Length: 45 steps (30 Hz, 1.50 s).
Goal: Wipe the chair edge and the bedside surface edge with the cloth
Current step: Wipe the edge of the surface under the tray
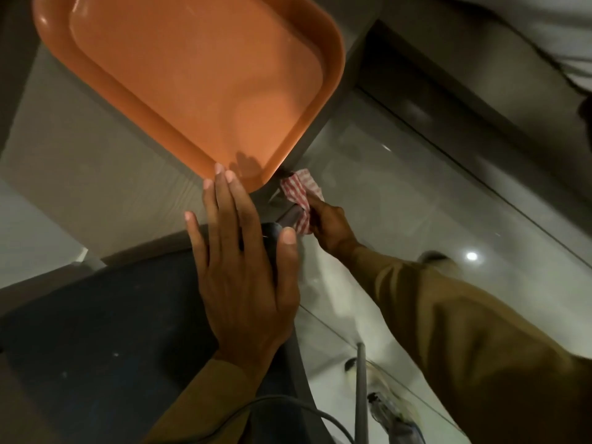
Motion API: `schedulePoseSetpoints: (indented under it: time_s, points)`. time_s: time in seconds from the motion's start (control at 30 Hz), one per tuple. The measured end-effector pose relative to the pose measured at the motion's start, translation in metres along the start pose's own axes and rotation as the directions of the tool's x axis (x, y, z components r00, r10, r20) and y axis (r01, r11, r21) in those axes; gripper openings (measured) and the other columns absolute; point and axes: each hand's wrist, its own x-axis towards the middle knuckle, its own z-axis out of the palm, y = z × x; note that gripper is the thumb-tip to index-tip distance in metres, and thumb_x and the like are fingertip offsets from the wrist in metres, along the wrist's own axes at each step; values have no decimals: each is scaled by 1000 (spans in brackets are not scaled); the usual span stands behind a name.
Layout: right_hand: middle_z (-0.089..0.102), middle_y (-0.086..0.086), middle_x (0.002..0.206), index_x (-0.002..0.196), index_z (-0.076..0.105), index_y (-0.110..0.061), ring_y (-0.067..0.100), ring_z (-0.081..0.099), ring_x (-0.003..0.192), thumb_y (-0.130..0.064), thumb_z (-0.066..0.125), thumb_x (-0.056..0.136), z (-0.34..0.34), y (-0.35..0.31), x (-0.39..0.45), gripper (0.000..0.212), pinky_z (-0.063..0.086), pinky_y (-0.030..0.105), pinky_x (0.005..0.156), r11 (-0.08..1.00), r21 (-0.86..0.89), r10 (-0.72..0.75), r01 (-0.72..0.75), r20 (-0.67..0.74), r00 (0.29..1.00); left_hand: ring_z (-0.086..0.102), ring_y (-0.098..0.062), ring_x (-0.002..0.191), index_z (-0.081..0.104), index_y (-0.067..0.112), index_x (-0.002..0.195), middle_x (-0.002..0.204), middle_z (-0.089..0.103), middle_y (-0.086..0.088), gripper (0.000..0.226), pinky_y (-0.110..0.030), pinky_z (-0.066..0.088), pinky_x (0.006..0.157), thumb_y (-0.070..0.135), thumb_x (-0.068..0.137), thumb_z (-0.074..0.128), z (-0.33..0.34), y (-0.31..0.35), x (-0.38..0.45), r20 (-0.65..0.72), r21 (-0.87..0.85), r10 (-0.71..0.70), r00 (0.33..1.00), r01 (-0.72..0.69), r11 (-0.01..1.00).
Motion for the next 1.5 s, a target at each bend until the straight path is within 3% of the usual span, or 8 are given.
schedulePoseSetpoints:
  time_s: [0.37,0.6,0.73,0.87,1.03,1.17,1.33,1.5]
  points:
    - [63,10,145,143,59,-6,23,62,133,-16,50,108,-19,-44,-100,37,50,37,113,805,-149,-557,574,141,818,15,-30,173,24,1,173,183,22,-15,85,-60,14,141,57,114,1,-7,2,1,63,28,2,998,-4,1000]
    - [58,9,152,150,53,-9,21,53,141,1,55,102,-1,-4,-55,48,42,30,119,866,-218,-442,451,90,892,13,-26,174,22,3,175,185,20,-12,82,-53,8,143,57,115,4,0,1,0,33,11,5,999,-5,1000]
    - [79,2,121,132,71,-14,16,73,114,-37,57,105,4,13,-8,38,54,33,108,991,87,-104,103,12,994,15,-27,174,23,3,174,184,21,-12,80,-51,7,143,56,116,7,3,0,-1,3,-2,13,1000,-13,1000]
    - [84,-6,91,137,65,-5,7,79,84,-40,53,107,5,19,27,48,63,17,71,996,83,45,-43,-26,999,18,-27,173,26,3,174,183,24,-12,79,-53,10,143,55,117,9,4,-1,-1,-16,-1,19,1000,-19,1000]
    - [75,17,99,143,55,6,8,70,63,-20,46,111,-8,0,12,42,52,3,58,989,-105,-95,101,58,994,16,-26,173,26,4,174,184,25,-10,78,-53,8,143,54,116,10,4,-3,0,-4,-40,17,1000,-18,999]
    - [66,34,125,146,51,2,21,57,104,8,45,103,-14,-22,-51,44,39,-11,81,956,-43,-279,289,164,946,15,-25,174,24,4,174,184,24,-10,78,-56,9,142,53,116,10,0,-4,0,20,-36,19,1000,-18,999]
    - [54,-26,147,157,34,-42,4,59,132,-20,53,106,-18,-43,-109,58,54,33,110,930,132,-365,343,215,906,19,-28,172,22,6,174,182,28,-13,78,-58,11,141,55,115,8,-2,-3,2,26,-19,18,1000,-17,1000]
    - [52,0,157,156,44,-28,20,49,146,-30,41,112,-10,-41,-109,45,34,51,126,900,433,-71,-51,261,963,19,-27,172,23,6,175,182,29,-11,80,-59,11,142,57,115,6,-4,-3,3,20,-53,4,1000,-3,999]
